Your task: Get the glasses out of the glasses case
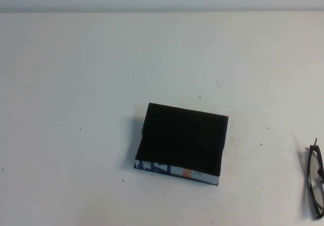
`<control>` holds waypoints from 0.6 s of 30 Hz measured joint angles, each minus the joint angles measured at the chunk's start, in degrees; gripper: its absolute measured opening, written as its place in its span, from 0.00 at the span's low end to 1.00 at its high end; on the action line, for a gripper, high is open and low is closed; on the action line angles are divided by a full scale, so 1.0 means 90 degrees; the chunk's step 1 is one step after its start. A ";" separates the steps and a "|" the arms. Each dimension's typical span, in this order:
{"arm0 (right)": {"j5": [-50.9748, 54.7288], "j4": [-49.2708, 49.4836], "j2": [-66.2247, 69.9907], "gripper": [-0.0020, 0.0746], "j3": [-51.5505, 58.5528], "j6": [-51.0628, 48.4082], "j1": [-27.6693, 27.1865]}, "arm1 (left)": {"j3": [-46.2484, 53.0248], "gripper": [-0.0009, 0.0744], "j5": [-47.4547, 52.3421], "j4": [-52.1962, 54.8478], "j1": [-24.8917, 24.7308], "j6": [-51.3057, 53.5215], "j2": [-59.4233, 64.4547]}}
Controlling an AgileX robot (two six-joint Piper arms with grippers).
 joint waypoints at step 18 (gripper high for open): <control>-0.1097 -0.2529 -0.0063 0.00 0.0847 0.1387 0.0000 | 0.0000 0.01 0.0000 0.0000 0.0000 0.0000 0.0000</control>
